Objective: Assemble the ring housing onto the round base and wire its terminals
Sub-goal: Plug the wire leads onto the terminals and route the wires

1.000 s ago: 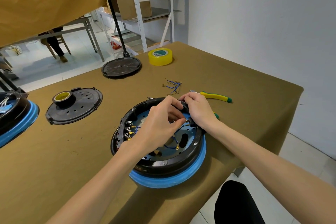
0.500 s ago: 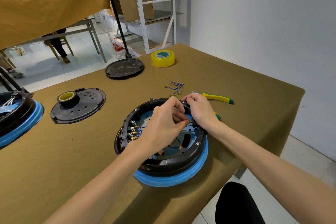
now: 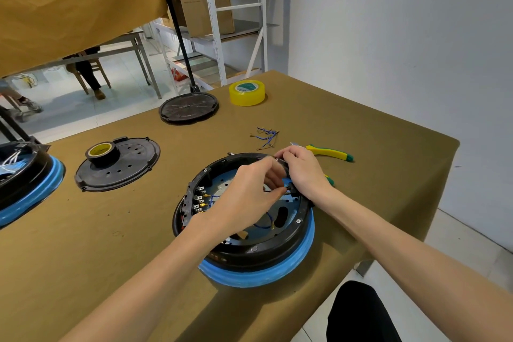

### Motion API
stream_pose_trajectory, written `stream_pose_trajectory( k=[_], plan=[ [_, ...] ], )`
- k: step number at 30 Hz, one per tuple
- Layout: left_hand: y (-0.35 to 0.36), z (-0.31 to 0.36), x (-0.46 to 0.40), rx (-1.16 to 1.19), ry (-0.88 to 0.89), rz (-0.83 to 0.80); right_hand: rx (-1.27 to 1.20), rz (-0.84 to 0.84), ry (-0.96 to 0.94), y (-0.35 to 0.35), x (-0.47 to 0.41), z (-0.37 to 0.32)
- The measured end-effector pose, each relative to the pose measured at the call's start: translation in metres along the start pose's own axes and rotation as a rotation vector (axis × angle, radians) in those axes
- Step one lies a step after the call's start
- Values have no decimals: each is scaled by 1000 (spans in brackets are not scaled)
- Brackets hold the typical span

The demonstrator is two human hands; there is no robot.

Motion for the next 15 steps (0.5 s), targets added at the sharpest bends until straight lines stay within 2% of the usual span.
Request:
stream_pose_trajectory(
  k=[2,10,15],
  plan=[
    [-2,-1,1,-106,-11,-37,-8,11,-3,-1,0,1],
    [2,-1,0,-190,4,-3,1,22,-3,0,-1,1],
    [-11,-14,-6,-137,-75,-37,27,-6,-27,-1,-1,3]
  ],
)
Point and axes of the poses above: each hand's wrist, its own x-axis away from the middle knuckle, its own y-axis out of the palm, z = x × y, the point moved 2 cm from there along -x, towards the middle knuckle, and after that the axes turned 9 degrees about -z, right-handed, at the moved point
